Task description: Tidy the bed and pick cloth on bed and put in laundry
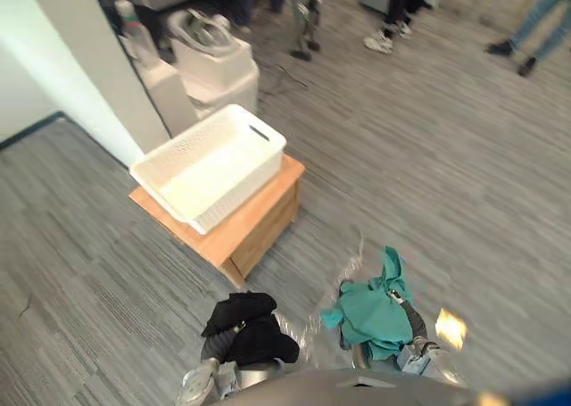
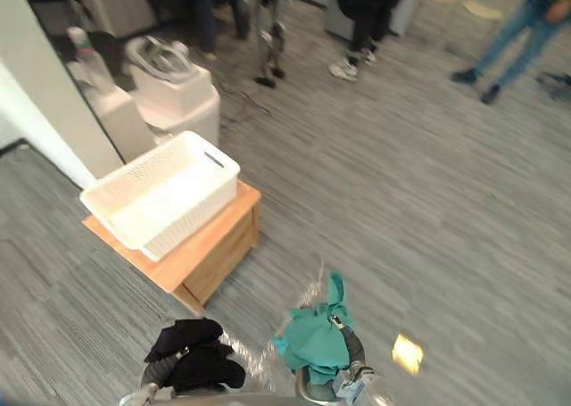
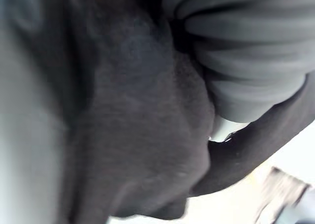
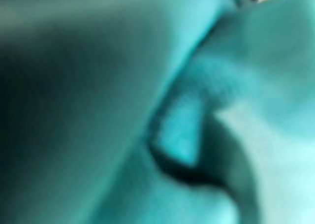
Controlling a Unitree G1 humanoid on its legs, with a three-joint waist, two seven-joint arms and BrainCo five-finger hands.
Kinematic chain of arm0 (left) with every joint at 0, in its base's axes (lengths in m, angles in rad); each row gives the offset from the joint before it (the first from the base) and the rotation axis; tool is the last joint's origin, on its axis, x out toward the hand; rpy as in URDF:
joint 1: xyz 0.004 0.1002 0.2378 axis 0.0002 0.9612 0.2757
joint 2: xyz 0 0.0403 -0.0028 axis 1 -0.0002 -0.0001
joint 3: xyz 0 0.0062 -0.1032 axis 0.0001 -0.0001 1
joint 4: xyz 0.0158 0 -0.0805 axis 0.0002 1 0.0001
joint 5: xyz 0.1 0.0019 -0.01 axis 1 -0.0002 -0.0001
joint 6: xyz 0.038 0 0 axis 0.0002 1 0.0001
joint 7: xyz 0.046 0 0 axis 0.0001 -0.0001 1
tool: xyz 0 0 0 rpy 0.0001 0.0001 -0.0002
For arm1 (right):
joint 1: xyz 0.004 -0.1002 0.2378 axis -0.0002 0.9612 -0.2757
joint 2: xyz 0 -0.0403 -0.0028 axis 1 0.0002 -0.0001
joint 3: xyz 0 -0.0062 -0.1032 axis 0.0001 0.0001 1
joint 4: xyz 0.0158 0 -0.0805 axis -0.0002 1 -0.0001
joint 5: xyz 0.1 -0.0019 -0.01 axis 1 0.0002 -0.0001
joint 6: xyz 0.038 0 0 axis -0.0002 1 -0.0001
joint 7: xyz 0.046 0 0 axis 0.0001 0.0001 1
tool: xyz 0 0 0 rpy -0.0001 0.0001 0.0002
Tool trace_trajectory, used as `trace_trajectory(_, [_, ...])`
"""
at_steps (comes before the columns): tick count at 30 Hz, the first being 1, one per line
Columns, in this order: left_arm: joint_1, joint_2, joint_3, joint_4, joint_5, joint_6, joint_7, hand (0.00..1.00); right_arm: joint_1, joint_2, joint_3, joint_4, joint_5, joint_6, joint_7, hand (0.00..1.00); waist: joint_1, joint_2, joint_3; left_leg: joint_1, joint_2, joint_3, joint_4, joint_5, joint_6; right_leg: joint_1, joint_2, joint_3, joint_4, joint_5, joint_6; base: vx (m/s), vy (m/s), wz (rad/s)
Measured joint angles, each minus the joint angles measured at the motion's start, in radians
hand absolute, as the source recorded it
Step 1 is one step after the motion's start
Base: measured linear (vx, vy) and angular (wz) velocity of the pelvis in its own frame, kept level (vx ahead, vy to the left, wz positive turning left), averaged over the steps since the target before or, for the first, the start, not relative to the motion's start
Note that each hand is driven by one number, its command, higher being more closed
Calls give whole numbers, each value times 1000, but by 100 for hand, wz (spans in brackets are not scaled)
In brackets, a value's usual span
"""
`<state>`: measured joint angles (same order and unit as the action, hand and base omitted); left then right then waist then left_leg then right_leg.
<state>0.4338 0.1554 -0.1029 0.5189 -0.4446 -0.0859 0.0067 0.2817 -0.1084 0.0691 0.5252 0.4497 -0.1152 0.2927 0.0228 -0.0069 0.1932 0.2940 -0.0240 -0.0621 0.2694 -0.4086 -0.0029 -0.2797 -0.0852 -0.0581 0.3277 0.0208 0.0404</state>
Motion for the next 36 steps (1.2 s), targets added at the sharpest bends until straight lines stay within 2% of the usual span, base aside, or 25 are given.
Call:
trace_trajectory(1, [1,-11,1,-2,-17,-8,-4,100,-31,-2,0,2,0,2,-2,100,-2,5,-5,-62,26,38,134,29,-41,16,7,-23,19,-41,-20,518,-253,36])
trace_trajectory(2, [-1,-19,5,-4,-18,-13,-6,100,-44,-5,0,1,0,2,-2,100,-3,15,-1,-100,40,67,216,57,-57,32,6,-37,16,-57,-27,486,-272,67])
trace_trajectory(3, [-19,-36,14,-7,-33,-13,-14,100,-56,-20,-7,-2,0,1,-1,100,-15,42,23,-182,98,141,426,144,-79,114,12,-72,-34,-73,-36,449,-257,86])
trace_trajectory(4, [-30,-50,26,-21,-38,-5,-38,100,-57,-27,-12,3,-2,2,-3,100,-12,56,42,-239,167,239,548,130,-59,198,14,-115,-86,-81,-53,431,-239,95])
trace_trajectory(5, [-29,-53,28,-32,-38,-3,-47,100,-53,-31,-19,6,-2,2,-3,100,-10,58,46,-254,187,282,564,118,-50,235,10,-129,-104,-89,-61,386,-211,78])
trace_trajectory(7, [-22,-59,27,-57,-38,2,-60,100,-53,-39,-35,12,-2,-2,-2,100,-4,56,46,-287,196,377,502,104,-36,317,-17,-179,-153,-110,-65,300,-154,57])
trace_trajectory(8, [-24,-64,25,-70,-38,10,-74,100,-60,-39,-51,12,-3,-7,4,100,-4,56,46,-302,194,447,384,112,-36,358,-28,-217,-185,-111,-53,298,-118,62])
trace_trajectory(10, [-31,-74,20,-73,-37,17,-80,100,-76,-42,-62,12,-4,-19,6,100,-8,60,44,-311,193,552,196,164,-25,397,-29,-274,-222,-117,-46,332,-68,88])
trace_trajectory(11, [-37,-74,-5,-73,-36,22,-85,100,-82,-52,-64,4,-4,-24,3,100,-16,59,37,-310,184,637,62,266,14,432,-28,-350,-235,-135,-29,372,9,112])
trace_trajectory(13, [-47,-74,-23,-73,-35,26,-91,100,-83,-60,-79,0,-4,-24,-9,100,-27,58,29,-309,167,665,-8,326,42,455,-28,-412,-230,-155,-12,371,66,130])
trace_trajectory(16, [-53,-68,-23,-75,-34,26,-96,100,-116,-56,-99,-3,-2,-25,-33,100,-8,33,11,-288,110,639,-114,330,59,463,-47,-465,-209,-176,20,229,98,73])
trace_trajectory(18, [-55,-61,-25,-78,-31,30,-97,100,-140,-49,-97,-46,-3,-27,-37,100,0,3,7,-256,68,615,-171,332,62,463,-88,-487,-140,-210,42,217,107,48])
trace_trajectory(19, [-57,-62,-32,-78,-14,43,-97,100,-147,-50,-98,-75,-2,-37,-46,100,-5,1,7,-229,46,588,-203,328,59,455,-122,-492,-39,-224,62,152,107,56])
trace_trajectory(20, [-60,-59,-42,-78,-5,53,-100,100,-149,-51,-102,-83,-1,-46,-54,100,-9,2,6,-213,39,569,-219,323,60,435,-147,-488,49,-229,61,180,136,74])
trace_trajectory(21, [-61,-52,-58,-80,6,63,-116,100,-146,-51,-114,-107,-2,-56,-66,100,-11,-2,7,-181,20,527,-240,309,67,360,-210,-458,283,-208,34,240,117,95])
trace_trajectory(22, [-67,-34,-68,-80,21,73,-123,100,-148,-48,-122,-121,-2,-76,-76,100,-23,-14,15,-156,12,475,-230,293,76,264,-236,-363,486,-192,1,272,80,106])
trace_trajectory(24, [-75,-10,-87,-76,44,83,-129,100,-141,-49,-153,-185,-3,-84,-88,100,-42,-16,18,-138,24,403,-227,283,77,184,-176,-237,496,-280,3,294,5,125])
trace_trajectory(26, [-75,13,-89,-63,40,83,-129,100,-136,-49,-195,-315,-4,-97,-94,100,-63,-18,16,-128,27,336,-229,275,68,110,-104,-111,384,-296,9,292,-36,121])
trace_trajectory(27, [-74,29,-92,-51,40,81,-126,100,-136,-50,-224,-437,-7,-111,-95,100,-86,-22,15,-121,35,291,-222,261,54,74,-51,19,281,-282,32,287,-94,101])
trace_trajectory(29, [-72,43,-96,-30,26,73,-120,100,-137,-56,-237,-534,-16,-118,-93,100,-96,-32,9,-112,39,258,-196,230,29,62,-31,72,189,-229,58,298,-120,83])
trace_trajectory(30, [-61,63,-99,-21,19,64,-109,100,-143,-63,-236,-576,-30,-122,-79,100,-90,-63,-11,-92,29,248,-181,207,3,72,-33,80,123,-83,48,407,-153,34])
trace_trajectory(31, [-61,68,-94,1,-11,57,-95,100,-181,-87,-237,-587,-44,-120,-54,100,-72,-69,-31,-91,42,248,-169,194,-19,108,-27,68,66,-131,29,425,-155,9])
trace_trajectory(33, [-94,40,-93,15,-26,45,-88,100,-246,-148,-240,-606,-54,-105,-28,100,-79,-17,-25,-104,89,246,-166,188,-37,146,10,33,-24,-108,13,308,-102,16])
trace_trajectory(35, [-104,13,-91,16,-42,37,-88,100,-280,-189,-245,-638,-80,-73,-6,100,-85,12,-29,-100,111,249,-198,206,-66,171,29,9,-69,-100,1,285,-76,22])
trace_trajectory(36, [-106,9,-91,16,-44,37,-89,100,-290,-196,-249,-657,-90,-55,4,100,-84,13,-30,-95,116,253,-207,218,-77,185,34,8,-89,-96,-5,247,-79,4])
